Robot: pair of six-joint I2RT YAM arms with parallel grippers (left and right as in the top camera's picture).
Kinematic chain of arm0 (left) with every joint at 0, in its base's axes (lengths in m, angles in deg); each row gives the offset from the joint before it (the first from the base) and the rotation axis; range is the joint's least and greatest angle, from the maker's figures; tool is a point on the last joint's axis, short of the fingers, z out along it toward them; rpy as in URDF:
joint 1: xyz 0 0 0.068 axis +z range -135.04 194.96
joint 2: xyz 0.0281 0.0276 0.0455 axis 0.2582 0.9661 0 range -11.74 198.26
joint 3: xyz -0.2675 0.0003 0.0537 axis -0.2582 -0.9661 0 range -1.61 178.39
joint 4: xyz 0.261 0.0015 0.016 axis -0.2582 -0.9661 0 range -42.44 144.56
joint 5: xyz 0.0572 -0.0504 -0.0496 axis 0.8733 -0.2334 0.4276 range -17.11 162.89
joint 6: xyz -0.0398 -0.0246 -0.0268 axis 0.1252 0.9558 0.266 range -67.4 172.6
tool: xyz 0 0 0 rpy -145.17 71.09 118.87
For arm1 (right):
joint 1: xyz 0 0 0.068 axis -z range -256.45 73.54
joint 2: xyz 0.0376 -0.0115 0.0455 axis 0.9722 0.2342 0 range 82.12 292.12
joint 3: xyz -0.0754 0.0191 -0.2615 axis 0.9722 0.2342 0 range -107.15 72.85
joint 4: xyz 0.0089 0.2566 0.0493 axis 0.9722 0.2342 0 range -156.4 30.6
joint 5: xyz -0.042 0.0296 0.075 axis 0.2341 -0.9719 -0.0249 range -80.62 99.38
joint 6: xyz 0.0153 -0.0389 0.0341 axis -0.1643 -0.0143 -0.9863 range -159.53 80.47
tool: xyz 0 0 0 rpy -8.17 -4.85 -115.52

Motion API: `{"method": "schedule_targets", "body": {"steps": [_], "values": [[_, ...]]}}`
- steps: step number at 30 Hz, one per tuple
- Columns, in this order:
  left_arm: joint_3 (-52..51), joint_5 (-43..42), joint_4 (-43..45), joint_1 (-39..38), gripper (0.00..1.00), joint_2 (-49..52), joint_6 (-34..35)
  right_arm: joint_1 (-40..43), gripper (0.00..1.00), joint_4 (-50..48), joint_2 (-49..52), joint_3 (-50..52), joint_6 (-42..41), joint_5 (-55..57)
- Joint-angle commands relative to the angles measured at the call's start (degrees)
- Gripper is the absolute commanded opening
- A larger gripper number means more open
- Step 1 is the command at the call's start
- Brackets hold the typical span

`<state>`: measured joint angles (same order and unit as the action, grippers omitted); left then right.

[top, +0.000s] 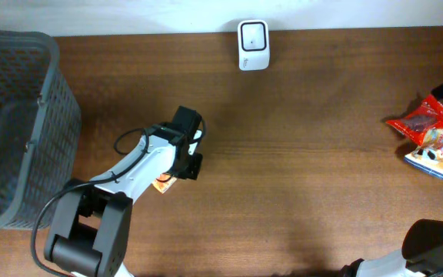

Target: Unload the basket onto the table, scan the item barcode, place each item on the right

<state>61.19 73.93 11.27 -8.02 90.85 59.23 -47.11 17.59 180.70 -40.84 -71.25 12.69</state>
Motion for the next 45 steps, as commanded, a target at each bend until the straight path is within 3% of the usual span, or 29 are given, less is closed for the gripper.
{"method": "schedule_targets", "body": {"steps": [1,7,9,13,16,19,27,33,36,38,41,44,45], "values": [[6.1,-5.0,-1.7,0.1,0.0,1.3,-0.3,-0.5,0.99,0.0,0.2,-0.3,-0.7,-0.1],[10.8,-20.8,3.0,-0.9,0.0,1.3,-0.2,-0.5,0.99,0.0,0.2,-0.3,-0.7,-0.1],[10.9,-17.5,3.3,-0.8,0.0,1.3,-0.3,-0.5,0.99,0.0,0.2,-0.3,-0.7,-0.1],[13.5,1.1,-4.1,3.8,0.07,1.3,2.0,-0.5,0.99,0.0,0.2,-0.3,-0.7,-0.1],[13.6,3.1,-7.3,8.7,0.0,1.4,5.4,-0.5,0.99,0.0,0.2,-0.3,-0.7,-0.1],[12.1,2.8,-9.4,11.7,0.0,1.7,6.2,-0.5,0.99,0.0,0.2,-0.3,-0.7,-0.1],[8.0,-8.3,-4.7,9.8,0.0,7.9,6.2,-0.5,0.98,0.0,0.2,-0.3,-0.7,-0.1],[8.0,-28.4,-0.3,8.5,0.0,9.2,6.1,-0.5,0.99,0.0,0.2,-0.3,-0.7,-0.1],[8.0,-40.1,7.5,6.1,0.0,9.2,8.5,-0.5,0.99,0.0,0.2,-0.3,-0.7,-0.1],[8.0,-40.1,14.3,3.8,0.0,9.2,14.2,-0.5,0.99,0.0,0.2,-0.3,-0.7,-0.1],[8.0,-39.4,23.5,-1.3,0.0,9.8,17.6,-0.5,0.99,0.0,0.2,-0.3,-0.7,-0.1],[9.6,-38.7,22.8,-3.1,0.0,9.6,15.0,-0.5,0.99,0.0,0.2,-0.3,-0.7,-0.1],[12.7,-36.5,17.5,-2.6,0.0,9.3,12.7,-0.5,0.99,0.0,0.2,-0.3,-0.7,-0.1]]}}
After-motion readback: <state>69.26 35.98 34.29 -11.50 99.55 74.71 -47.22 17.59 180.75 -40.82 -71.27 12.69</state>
